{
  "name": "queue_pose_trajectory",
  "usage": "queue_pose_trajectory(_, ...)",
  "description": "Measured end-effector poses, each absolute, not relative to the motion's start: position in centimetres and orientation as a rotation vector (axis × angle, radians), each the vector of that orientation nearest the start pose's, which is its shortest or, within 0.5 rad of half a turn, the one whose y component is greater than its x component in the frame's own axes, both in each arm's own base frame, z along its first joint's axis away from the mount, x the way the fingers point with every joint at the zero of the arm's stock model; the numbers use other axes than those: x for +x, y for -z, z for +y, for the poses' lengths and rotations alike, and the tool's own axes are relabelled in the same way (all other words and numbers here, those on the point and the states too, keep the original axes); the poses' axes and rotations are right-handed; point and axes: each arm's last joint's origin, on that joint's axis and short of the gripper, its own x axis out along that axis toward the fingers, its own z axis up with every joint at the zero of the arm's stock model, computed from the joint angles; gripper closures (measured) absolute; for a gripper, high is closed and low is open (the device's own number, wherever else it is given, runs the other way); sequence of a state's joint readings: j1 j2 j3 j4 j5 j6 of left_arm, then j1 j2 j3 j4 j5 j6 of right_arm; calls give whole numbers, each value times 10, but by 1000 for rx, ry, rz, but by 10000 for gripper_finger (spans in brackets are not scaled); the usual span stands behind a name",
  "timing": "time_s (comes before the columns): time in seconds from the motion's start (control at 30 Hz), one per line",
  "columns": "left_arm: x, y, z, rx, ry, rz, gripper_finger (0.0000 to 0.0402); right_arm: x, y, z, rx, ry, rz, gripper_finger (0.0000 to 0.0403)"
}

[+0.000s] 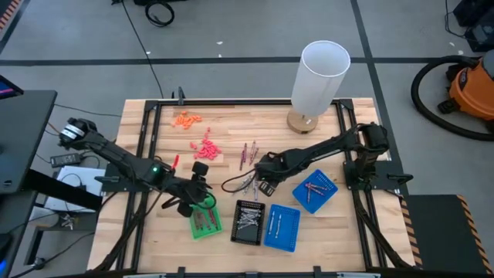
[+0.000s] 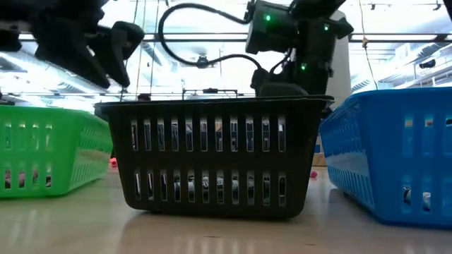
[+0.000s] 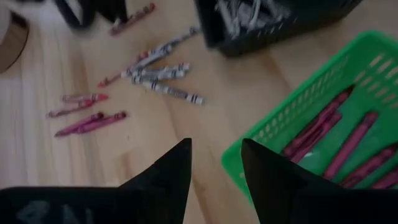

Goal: Sort crayons
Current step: Put the pink crayon into the right blue basket

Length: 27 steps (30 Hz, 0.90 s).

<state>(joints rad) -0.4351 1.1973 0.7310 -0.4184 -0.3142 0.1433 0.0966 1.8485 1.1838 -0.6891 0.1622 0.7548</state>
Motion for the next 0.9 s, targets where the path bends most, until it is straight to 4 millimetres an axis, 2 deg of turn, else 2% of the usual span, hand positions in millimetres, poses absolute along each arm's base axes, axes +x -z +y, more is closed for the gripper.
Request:
queue_pose_trajectory(0.17, 199, -223, -81, 463, 114, 772, 251, 335, -159, 27, 497, 644, 1264, 291)
queue_pose_trajectory(0.47, 171, -230, -62, 366, 49, 673, 251, 336, -159, 36, 512, 680, 1226, 291)
queue_pose_trajectory(0.63, 168, -231, -60, 269, 13, 666, 251, 328, -148, 41, 509, 740, 1203, 292)
queue_pose_trajectory(0.9, 168, -231, -60, 238, 3, 666, 251, 320, -128, 45, 561, 690, 1148, 292)
